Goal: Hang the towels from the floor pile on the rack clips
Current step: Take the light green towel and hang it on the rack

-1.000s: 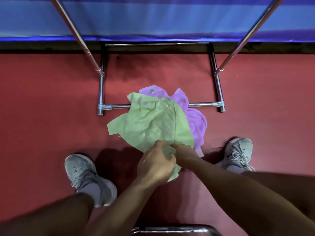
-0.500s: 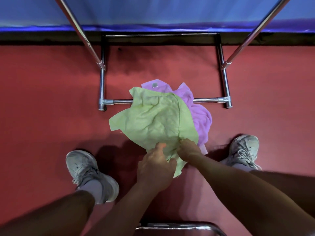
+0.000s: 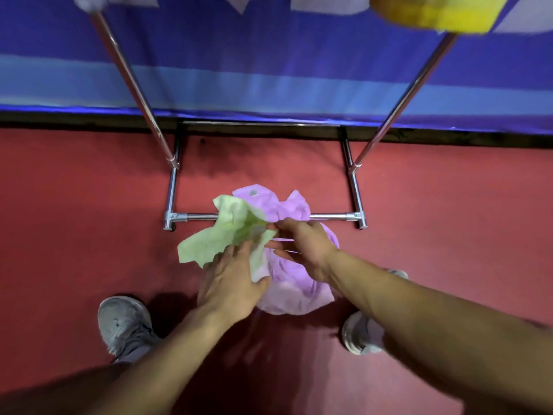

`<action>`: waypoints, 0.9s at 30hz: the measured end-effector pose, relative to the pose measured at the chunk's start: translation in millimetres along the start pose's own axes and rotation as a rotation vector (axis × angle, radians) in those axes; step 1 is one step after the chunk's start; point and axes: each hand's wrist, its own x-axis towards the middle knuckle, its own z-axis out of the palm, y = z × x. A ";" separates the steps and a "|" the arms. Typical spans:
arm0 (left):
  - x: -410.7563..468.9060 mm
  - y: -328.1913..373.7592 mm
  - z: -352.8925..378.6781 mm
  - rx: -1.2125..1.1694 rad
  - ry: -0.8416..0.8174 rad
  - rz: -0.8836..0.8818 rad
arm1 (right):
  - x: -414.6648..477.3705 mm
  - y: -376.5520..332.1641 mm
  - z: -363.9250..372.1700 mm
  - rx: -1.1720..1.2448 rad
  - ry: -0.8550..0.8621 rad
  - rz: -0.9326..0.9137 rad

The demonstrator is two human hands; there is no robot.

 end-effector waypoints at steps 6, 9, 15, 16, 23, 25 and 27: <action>-0.4 8.1 -27.3 -0.128 0.332 0.129 | -72.3 -57.6 -15.1 0.133 -0.074 -0.201; 2.4 12.5 -47.8 -0.253 0.426 0.155 | -79.2 -64.3 -27.0 0.176 -0.039 -0.297; 4.6 20.8 -81.2 -0.402 0.510 0.294 | -51.0 -55.7 -25.4 -0.548 0.065 -0.314; 5.0 23.7 -82.1 -0.406 0.481 0.314 | -47.5 -56.1 -21.3 -0.598 0.036 -0.291; 11.2 51.7 -73.4 -0.560 0.461 0.269 | -36.1 -68.0 -9.9 -0.437 -0.109 -0.378; 8.0 57.5 -70.9 -0.637 0.491 0.200 | -33.7 -68.8 -15.2 -0.409 -0.134 -0.332; 4.3 60.7 -70.3 -0.634 0.497 0.184 | -33.3 -69.0 -20.0 -0.402 -0.134 -0.307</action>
